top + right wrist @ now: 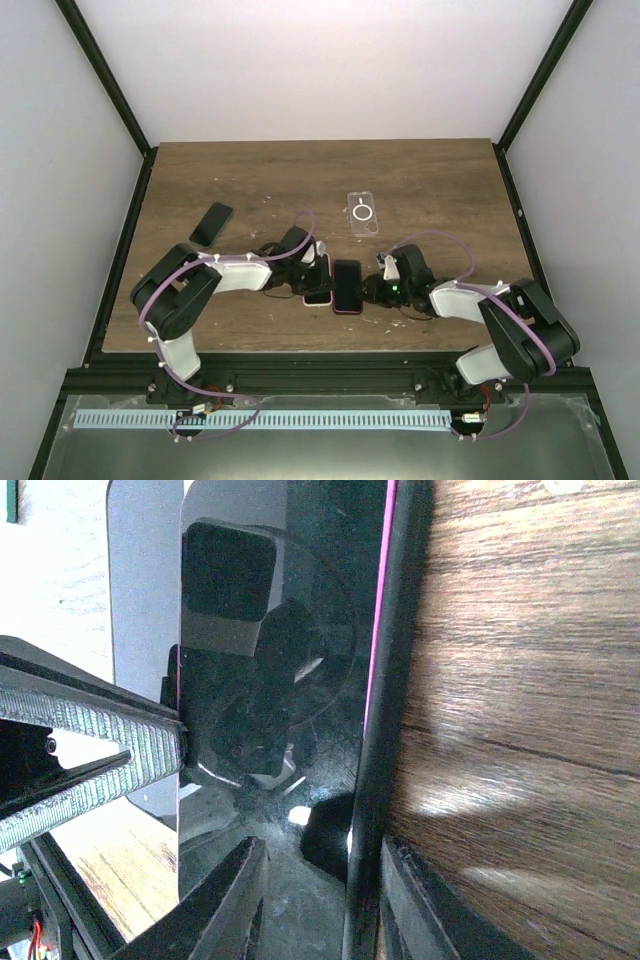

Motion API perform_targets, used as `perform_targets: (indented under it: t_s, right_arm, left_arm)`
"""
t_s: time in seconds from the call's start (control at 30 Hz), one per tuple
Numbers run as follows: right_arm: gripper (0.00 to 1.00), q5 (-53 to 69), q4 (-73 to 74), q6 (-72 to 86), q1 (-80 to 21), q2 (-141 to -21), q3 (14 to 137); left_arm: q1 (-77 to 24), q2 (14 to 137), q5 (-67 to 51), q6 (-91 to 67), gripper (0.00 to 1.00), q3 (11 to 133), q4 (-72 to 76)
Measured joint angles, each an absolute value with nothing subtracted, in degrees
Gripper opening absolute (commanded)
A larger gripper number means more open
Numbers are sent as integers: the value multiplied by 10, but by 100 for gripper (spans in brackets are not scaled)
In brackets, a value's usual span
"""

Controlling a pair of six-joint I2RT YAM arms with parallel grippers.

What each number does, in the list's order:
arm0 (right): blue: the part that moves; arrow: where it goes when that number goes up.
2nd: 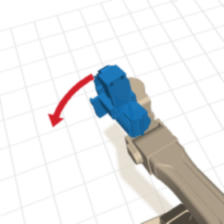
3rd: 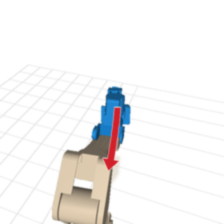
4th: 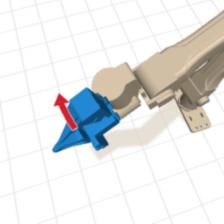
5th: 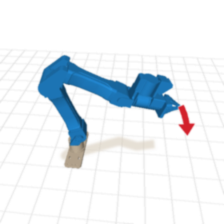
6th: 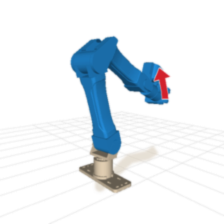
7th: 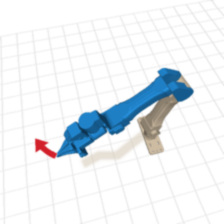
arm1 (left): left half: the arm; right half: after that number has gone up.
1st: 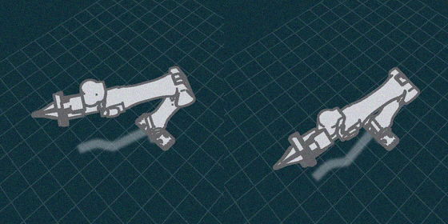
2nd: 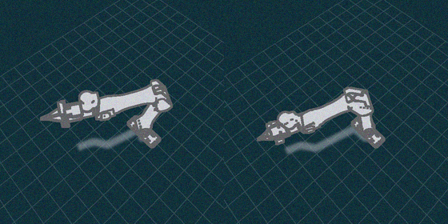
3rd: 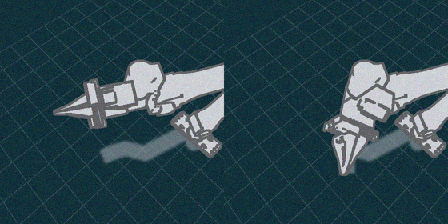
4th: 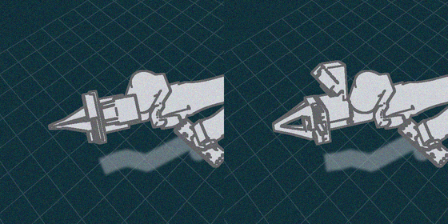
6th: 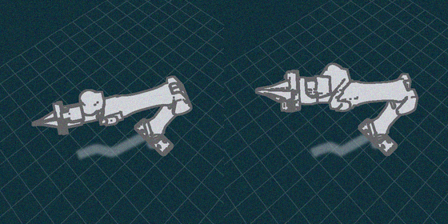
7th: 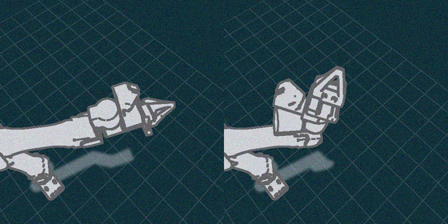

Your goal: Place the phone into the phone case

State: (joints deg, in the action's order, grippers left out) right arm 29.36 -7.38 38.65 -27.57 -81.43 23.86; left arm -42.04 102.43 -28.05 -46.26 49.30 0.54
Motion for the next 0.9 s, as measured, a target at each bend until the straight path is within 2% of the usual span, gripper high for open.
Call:
perform_targets:
  t_s: [0.17,0.3,0.4,0.7,0.9]
  right_arm:
    - [31,293,-79,386,-275,-814,236]
    - [29,288,-79,386,-275,-813,236]
    - [29,280,-73,385,-275,-809,236]
    - [29,259,-63,385,-275,-790,228]
    - [29,256,-58,385,-275,-787,228]
  left_arm:
    - [-421,1031,-279,-460,19,503,-1]
    - [-423,1032,-279,-460,20,506,0]
    - [-424,1032,-277,-459,28,506,2]
    - [-434,1031,-272,-448,43,504,18]
    - [-438,1025,-263,-444,48,500,22]
